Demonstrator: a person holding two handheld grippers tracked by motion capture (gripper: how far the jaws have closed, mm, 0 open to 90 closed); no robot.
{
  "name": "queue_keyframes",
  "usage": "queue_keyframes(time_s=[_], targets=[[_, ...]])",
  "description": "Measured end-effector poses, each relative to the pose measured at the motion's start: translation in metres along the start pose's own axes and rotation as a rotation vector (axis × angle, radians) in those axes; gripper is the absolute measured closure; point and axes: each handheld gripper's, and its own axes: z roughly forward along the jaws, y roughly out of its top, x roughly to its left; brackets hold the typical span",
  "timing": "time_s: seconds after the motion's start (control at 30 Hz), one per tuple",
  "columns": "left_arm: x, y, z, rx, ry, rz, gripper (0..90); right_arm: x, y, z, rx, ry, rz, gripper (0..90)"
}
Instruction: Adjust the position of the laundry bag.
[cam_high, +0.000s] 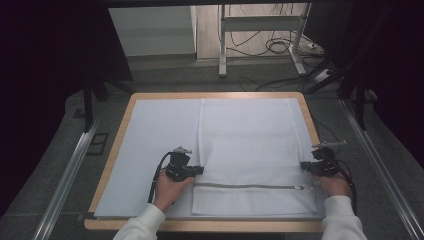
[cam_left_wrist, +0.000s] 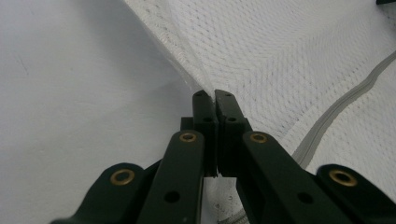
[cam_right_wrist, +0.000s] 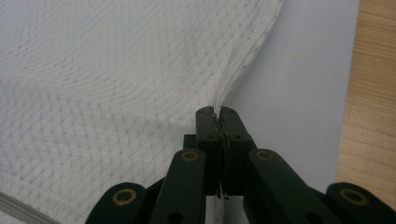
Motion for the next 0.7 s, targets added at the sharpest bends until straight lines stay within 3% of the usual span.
queue_keyframes(time_s=[0.7], targets=[[0.014, -0.005, -0.012, -0.012, 0.017, -0.021, 89.1, 0.015, 0.004, 0.003, -0.018, 0.023, -0.033, 86.9]])
